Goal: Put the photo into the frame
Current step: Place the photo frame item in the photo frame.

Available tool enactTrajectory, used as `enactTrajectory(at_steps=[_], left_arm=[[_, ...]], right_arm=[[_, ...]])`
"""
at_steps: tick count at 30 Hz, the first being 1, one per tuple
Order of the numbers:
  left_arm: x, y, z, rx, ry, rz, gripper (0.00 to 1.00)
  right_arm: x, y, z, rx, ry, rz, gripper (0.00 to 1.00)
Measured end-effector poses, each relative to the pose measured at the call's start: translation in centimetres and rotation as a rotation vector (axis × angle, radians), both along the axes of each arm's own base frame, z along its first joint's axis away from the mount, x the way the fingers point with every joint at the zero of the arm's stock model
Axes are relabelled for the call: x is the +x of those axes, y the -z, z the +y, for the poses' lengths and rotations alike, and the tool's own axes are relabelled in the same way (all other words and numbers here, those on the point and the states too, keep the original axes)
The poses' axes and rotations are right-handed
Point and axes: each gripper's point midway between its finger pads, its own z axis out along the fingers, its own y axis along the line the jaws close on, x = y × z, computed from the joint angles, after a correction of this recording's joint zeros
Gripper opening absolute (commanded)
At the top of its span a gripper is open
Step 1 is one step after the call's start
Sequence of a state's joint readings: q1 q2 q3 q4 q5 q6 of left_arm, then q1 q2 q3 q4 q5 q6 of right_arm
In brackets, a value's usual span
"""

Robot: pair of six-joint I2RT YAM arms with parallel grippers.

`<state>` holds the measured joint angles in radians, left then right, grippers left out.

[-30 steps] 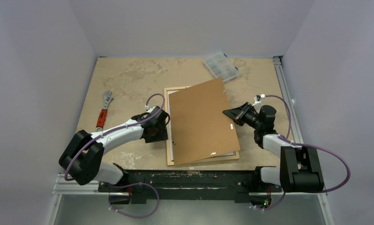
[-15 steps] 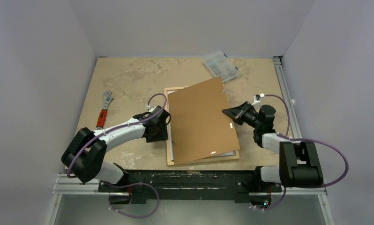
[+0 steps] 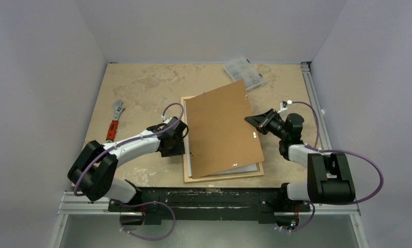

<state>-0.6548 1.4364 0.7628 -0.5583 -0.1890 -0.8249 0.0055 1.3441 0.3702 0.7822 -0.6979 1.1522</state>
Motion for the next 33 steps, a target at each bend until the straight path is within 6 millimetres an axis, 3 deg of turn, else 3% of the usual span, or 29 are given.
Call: enactTrajectory(at_steps=[33], left_arm=[[0.1, 0.1, -0.1, 0.005, 0.007, 0.007, 0.52]], right_arm=[[-0.1, 2.1, -0.3, -0.018, 0.021, -0.005, 0.00]])
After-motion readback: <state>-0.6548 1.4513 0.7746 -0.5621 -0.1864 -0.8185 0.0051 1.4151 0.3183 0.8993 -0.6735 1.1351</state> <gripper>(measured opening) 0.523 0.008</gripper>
